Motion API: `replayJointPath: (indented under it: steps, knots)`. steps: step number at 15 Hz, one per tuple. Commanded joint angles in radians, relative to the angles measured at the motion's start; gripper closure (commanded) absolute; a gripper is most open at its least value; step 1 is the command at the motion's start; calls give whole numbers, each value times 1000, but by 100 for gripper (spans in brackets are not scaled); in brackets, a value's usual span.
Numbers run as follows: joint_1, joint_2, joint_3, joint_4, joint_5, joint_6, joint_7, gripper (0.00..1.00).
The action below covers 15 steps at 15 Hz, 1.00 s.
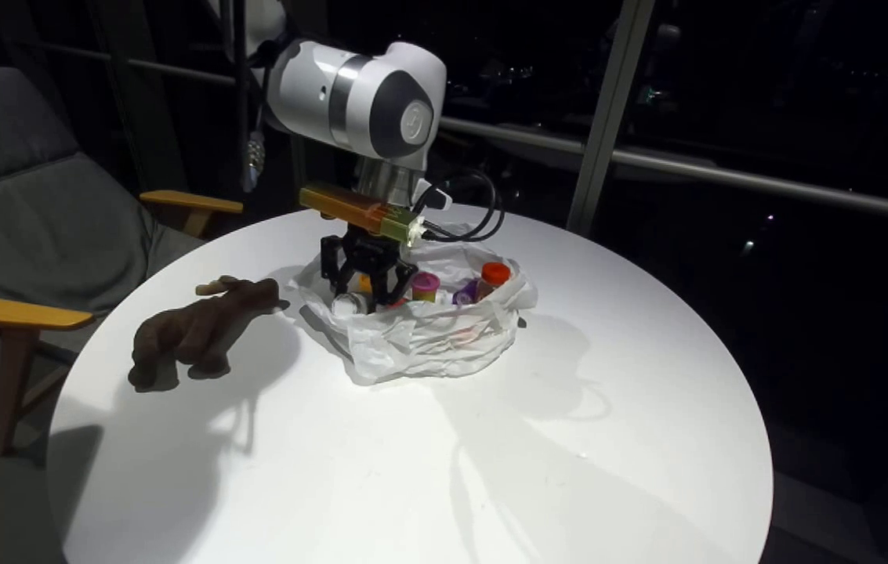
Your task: Pick up all the objects surrounding the plastic and arrange them on the plastic
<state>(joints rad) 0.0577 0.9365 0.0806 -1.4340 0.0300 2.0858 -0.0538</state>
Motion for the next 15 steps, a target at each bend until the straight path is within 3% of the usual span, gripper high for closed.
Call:
replayJointPath:
  steps: [1,8,15]
  knots:
    - [-11,91,20,235,31,-242,-14,72]
    - [-2,269,18,559,50,-521,0,72]
    - [5,432,26,799,42,-637,10,72]
